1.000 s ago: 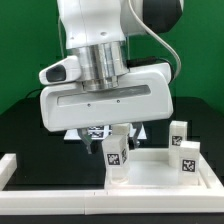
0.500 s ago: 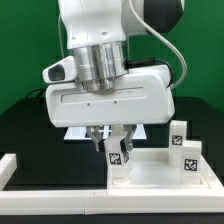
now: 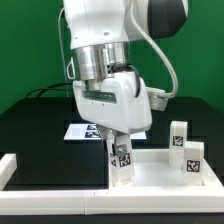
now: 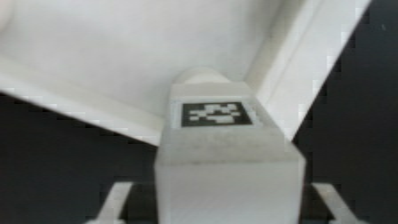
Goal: Assemble square table
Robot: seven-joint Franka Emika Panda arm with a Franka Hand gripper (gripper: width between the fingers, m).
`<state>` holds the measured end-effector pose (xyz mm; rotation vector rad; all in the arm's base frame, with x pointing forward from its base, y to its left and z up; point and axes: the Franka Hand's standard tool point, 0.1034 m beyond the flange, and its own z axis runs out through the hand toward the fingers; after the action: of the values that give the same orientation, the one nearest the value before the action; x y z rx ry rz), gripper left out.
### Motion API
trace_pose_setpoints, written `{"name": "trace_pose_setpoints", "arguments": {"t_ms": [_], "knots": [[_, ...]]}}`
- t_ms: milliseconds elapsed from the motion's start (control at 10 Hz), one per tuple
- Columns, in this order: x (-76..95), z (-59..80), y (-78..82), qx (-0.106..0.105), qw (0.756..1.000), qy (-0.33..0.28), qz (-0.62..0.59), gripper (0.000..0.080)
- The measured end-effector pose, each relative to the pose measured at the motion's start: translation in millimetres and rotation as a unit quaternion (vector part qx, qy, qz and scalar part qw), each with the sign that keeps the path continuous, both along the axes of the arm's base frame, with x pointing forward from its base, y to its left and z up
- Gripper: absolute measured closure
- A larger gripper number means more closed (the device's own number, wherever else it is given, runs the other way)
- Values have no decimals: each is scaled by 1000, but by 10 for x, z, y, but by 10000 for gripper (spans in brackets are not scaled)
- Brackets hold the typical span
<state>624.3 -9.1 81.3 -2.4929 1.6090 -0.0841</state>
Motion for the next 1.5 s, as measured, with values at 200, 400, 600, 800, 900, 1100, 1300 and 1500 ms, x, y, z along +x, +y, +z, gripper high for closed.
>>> {"name": "trace_pose_setpoints", "arguments": {"t_ms": [200, 400, 600, 800, 900, 1100, 1300, 1500], "knots": [[-37, -10, -24, 29, 988, 6, -152, 508], [-44, -11, -25, 34, 987, 7, -159, 507], [-7, -4, 142, 7, 999, -6, -41, 317], [9, -17, 263, -9, 998, -18, 67, 182], [9, -18, 241, -16, 994, -22, 105, 160], [8, -20, 238, -26, 984, -30, 174, 151], [-14, -40, 75, -50, 953, -44, 296, 150], [4, -42, 121, -73, 920, -55, 382, 150]]}}
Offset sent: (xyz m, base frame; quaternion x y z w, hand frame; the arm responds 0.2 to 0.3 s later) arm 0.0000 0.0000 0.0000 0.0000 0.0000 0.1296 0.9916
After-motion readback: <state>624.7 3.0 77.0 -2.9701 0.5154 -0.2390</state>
